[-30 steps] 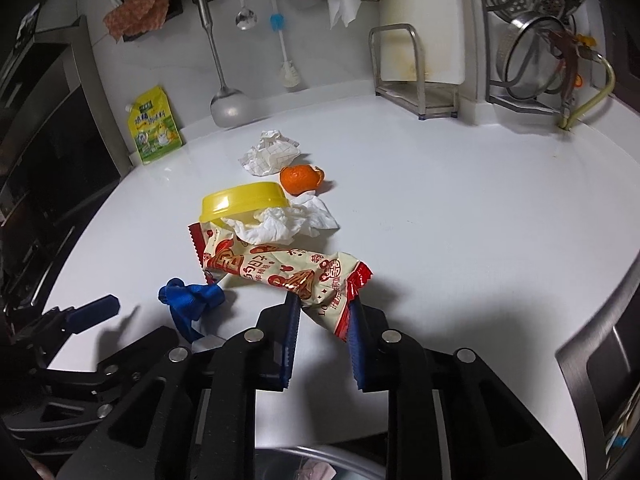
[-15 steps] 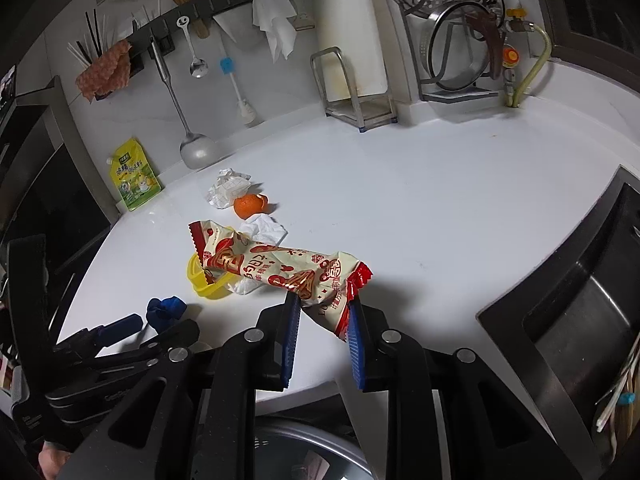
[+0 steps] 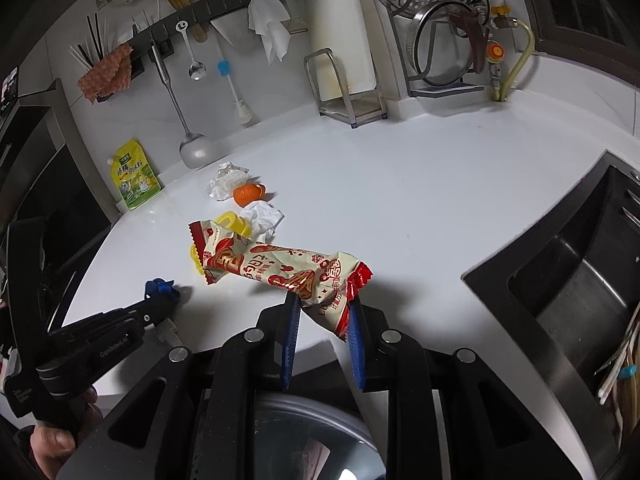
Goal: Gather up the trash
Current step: 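Carry the blue cloth and snack wrapper over the bin with both tools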
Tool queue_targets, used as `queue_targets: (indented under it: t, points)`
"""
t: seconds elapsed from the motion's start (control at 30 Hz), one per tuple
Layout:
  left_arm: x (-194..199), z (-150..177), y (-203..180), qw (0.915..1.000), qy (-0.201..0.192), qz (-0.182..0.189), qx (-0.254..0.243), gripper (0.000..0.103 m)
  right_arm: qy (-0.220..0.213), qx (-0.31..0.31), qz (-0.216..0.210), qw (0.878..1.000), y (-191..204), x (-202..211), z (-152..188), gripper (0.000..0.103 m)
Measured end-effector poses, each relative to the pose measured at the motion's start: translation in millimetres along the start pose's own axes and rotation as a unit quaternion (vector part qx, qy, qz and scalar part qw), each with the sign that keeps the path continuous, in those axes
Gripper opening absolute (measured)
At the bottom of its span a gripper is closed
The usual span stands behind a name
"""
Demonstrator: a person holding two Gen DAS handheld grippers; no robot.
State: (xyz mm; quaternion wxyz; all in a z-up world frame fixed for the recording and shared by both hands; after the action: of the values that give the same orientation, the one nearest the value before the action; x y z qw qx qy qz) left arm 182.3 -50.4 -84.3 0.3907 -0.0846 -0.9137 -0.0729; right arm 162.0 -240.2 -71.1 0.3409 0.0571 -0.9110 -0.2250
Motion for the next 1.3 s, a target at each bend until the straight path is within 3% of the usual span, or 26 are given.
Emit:
queue_targets:
  t: [0.43, 0.93, 1.3]
  points:
    - [55, 24, 2, 0.9989, -0.032, -0.008, -0.033, 0.009, -0.011, -0.057, -0.011, 0.998, 1, 38, 38, 0.021]
    - [107, 74, -13, 0.9969, -0.043, 0.009, -0.065, 0.009, -0.024, -0.055, 0.012, 0.998, 9, 98, 92, 0.021]
    - [124, 104, -30, 0.9957, -0.04, 0.02, -0.081, 0.009, -0.033, -0.052, 0.034, 0.998, 2, 129, 130, 0.022]
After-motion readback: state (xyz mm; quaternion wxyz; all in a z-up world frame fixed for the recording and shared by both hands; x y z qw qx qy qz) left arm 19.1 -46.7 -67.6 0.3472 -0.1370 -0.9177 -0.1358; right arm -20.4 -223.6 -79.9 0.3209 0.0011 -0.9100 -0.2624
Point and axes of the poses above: each gripper's, at about its wrist camera, not at the fingertips, and x roughly against the way its jaws point, y to its left, z to its underside, the point moved 6 cm from there along -x, roughly the way its jaws point, and after that the axes turned 13 degrees about -x, right-handed, at the moved point
